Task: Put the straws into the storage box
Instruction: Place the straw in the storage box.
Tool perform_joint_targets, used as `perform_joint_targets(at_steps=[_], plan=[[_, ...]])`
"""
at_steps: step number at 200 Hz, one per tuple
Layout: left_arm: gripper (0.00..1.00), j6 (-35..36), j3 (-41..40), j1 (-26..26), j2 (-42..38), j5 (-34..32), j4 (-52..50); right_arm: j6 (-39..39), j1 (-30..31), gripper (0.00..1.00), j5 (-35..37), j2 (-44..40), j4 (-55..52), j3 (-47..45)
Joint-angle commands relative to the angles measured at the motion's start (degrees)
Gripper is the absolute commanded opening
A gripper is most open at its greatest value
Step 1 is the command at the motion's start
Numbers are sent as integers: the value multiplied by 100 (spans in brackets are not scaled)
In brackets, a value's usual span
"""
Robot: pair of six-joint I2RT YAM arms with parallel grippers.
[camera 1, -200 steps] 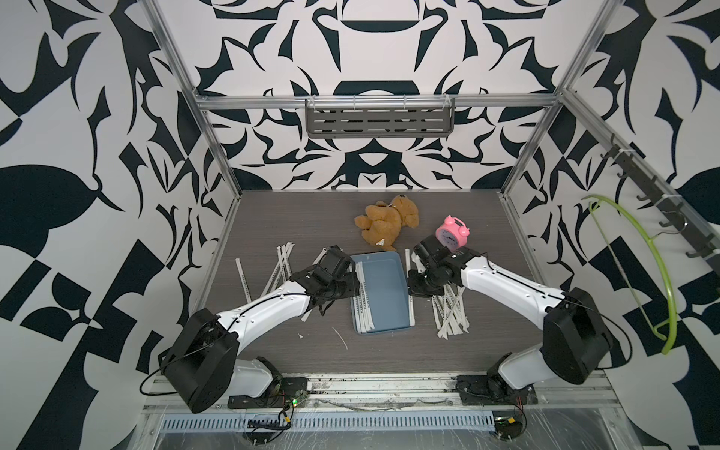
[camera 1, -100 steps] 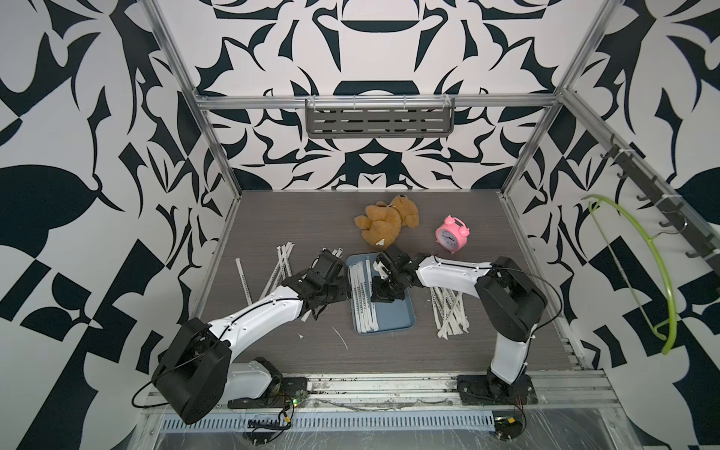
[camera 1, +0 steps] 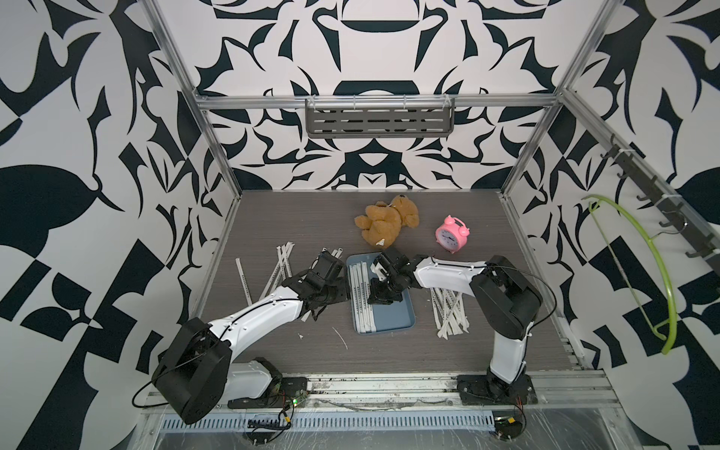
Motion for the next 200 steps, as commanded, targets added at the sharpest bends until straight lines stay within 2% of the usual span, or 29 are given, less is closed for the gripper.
perform_joint_targets(at_steps=[1,37,42,85,103,108,124,137,157,200], plan=[[60,113,75,50,-60,-85,-250,-253,-2,16,225,-27,-483,160],[59,376,158,287,-61,-100,-470,-366,-4,21,337,-136,-683,255],[59,417,163,343,-252,-82,-496,-369,-5,21,336,-161,-692,264],[55,983,296,1061,-381,203,-822,-581,-4,27,603,-570,-1230,494],[46,1319,467,1319,-151,298,-1041,-687,-14,28,834,-873,-1507,601],[44,1409,529,1343,120,263,-1147,-694,-17,28,888,-939,-1577,621],[40,1617,840,1500,537,-245,-1687,-690,-20,28,1036,-1120,-1674,631],[39,1681,961,1882,672,-423,-1831,-619,-14,28,1111,-1230,-1650,569],[45,1609,977,2502,681,-72,-1538,-489,-12,27,1126,-1275,-1502,446],[44,1627,1471,2917,1473,-284,-1354,-474,2,26,1115,-1161,-1403,464]])
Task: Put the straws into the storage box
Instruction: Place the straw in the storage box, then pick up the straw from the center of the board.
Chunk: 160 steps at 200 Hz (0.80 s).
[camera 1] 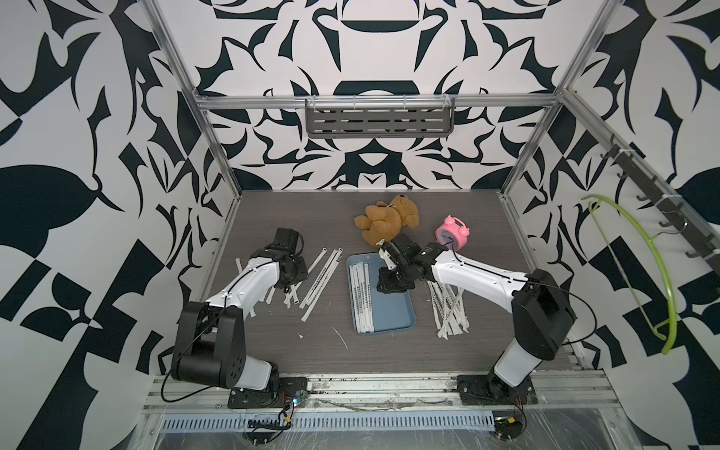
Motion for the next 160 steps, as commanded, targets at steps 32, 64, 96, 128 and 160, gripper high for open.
perform_joint_targets(at_steps=[32,64,96,128,160], plan=[[42,94,437,364,731,57,201,44,2,25,154,-57,10,-63],[41,122,526,387,992,-25,198,61,6,25,163,-38,57,-108],[39,186,521,404,1195,-7,329,61,4,24,158,20,59,-94],[34,198,558,404,1372,-67,333,52,6,24,163,46,58,-74],[32,213,541,404,1448,-147,320,61,7,24,182,64,67,-92]])
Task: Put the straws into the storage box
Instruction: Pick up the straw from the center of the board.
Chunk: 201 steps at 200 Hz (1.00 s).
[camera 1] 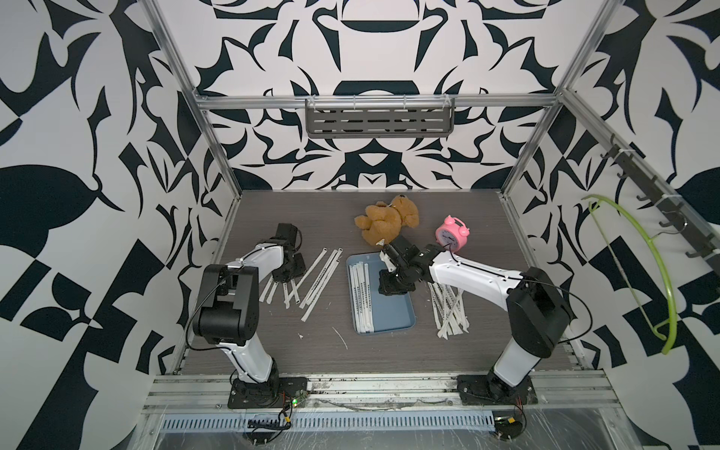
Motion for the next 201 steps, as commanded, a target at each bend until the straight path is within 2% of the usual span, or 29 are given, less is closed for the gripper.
perform_joint_targets(at_steps=[1,135,201], plan=[[32,60,80,26,82,-95,0,59,6,24,98,-14,32,11],[6,100,21,30,8,120,46,51,4,22,126,3,33,28],[1,78,185,16,-418,144,-329,25,6,21,134,-30,19,54]])
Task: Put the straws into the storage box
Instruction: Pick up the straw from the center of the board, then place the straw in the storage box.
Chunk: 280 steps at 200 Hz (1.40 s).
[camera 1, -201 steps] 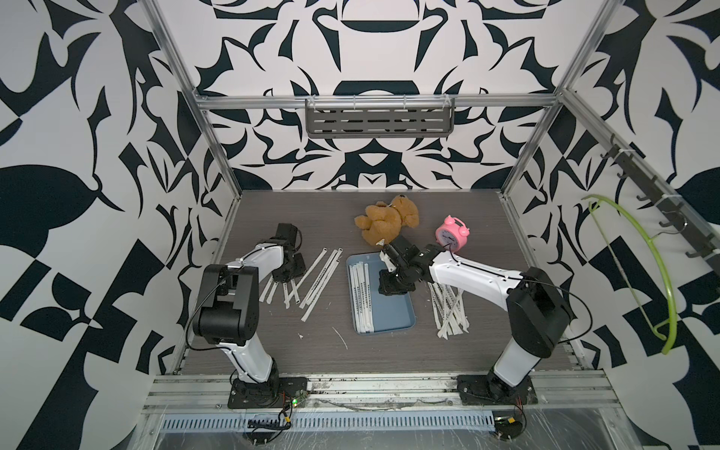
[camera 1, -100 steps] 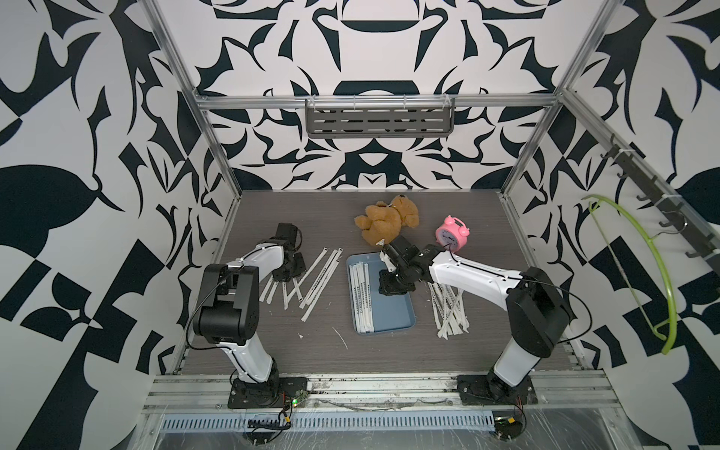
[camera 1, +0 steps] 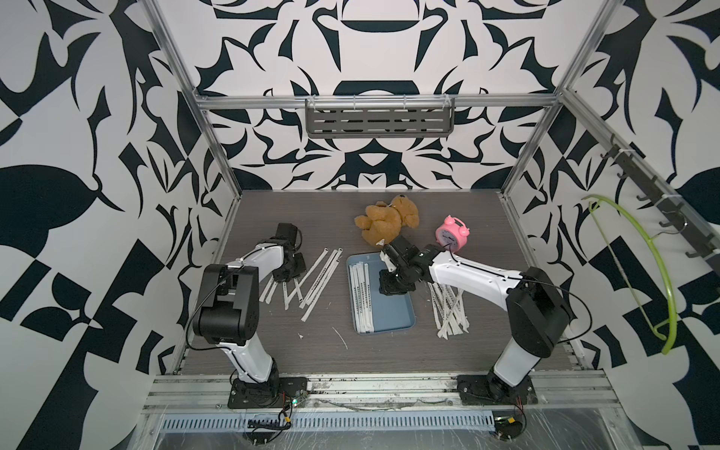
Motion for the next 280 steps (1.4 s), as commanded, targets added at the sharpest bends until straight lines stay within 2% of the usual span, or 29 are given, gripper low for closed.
perform_joint_targets(at_steps=[1,39,60,80,102,124,145,165,213,280], plan=[[1,14,182,12,-364,49,-342,22,4,21,89,-29,17,59],[0,-129,335,-172,-797,-95,-763,-33,-12,20,154,-128,-61,149],[0,-412,476,-579,-1098,-229,-1102,-54,-88,20,159,-238,-89,159],[0,-946,631,-1371,-1381,-390,-1405,-75,-286,20,250,-469,-163,119],[0,-1722,717,-2552,-1443,-501,-1403,-101,-600,19,403,-767,-245,1],[0,-2396,918,-3532,-1056,-505,-1191,-108,-956,17,521,-1037,-277,-172],[0,-2710,1293,-4163,-422,-589,-1078,-118,-1195,17,533,-1183,-324,-235],[0,-2893,1434,-4421,84,-532,-886,-170,-1256,17,557,-1254,-386,-228],[0,-3207,1327,-4610,787,-354,-422,-137,-1255,17,510,-1278,-317,-387],[0,-3120,1390,-4623,1231,-371,-542,-137,-1253,17,484,-1219,-265,-398]])
